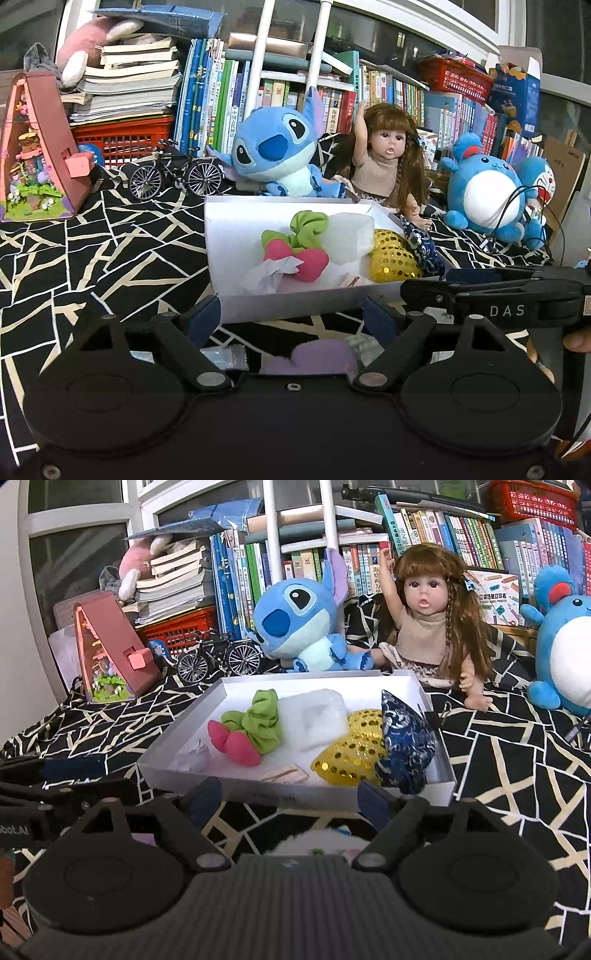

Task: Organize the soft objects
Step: 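Move both tools back from the box toward the remaining soft items, then grasp the light pink cloth with the left tool while the right tool grasps the white fluffy plush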

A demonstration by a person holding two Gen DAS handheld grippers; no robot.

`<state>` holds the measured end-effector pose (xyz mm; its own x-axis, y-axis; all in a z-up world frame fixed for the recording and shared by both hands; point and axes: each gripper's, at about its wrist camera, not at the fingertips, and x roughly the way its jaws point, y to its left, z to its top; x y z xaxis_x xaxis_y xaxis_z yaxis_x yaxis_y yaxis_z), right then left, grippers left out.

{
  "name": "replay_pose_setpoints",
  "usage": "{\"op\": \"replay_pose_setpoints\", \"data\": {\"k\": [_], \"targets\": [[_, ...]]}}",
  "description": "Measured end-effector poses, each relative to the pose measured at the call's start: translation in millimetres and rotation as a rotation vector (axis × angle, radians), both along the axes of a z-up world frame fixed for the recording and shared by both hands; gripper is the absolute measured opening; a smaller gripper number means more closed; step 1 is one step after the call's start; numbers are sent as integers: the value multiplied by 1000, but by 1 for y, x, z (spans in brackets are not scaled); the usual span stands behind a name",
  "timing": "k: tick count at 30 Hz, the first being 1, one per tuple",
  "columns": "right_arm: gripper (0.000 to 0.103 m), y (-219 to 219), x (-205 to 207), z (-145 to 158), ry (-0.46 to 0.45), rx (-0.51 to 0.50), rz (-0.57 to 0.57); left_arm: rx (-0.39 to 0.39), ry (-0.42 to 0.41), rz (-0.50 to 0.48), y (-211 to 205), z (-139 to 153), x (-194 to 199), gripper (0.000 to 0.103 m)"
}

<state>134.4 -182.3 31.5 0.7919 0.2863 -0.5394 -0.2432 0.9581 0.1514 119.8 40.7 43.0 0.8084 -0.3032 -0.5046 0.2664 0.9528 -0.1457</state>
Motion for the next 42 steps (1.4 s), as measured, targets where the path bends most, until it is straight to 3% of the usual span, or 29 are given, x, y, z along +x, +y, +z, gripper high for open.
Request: {"op": "replay_pose_setpoints", "data": {"k": [24, 42], "targets": [[96, -14, -29, -26, 17, -73, -28, 38, -6, 75, 22, -20, -54, 85], [97, -10, -33, -39, 48, -105, -23, 34, 36, 159, 43, -37, -62, 85]]}}
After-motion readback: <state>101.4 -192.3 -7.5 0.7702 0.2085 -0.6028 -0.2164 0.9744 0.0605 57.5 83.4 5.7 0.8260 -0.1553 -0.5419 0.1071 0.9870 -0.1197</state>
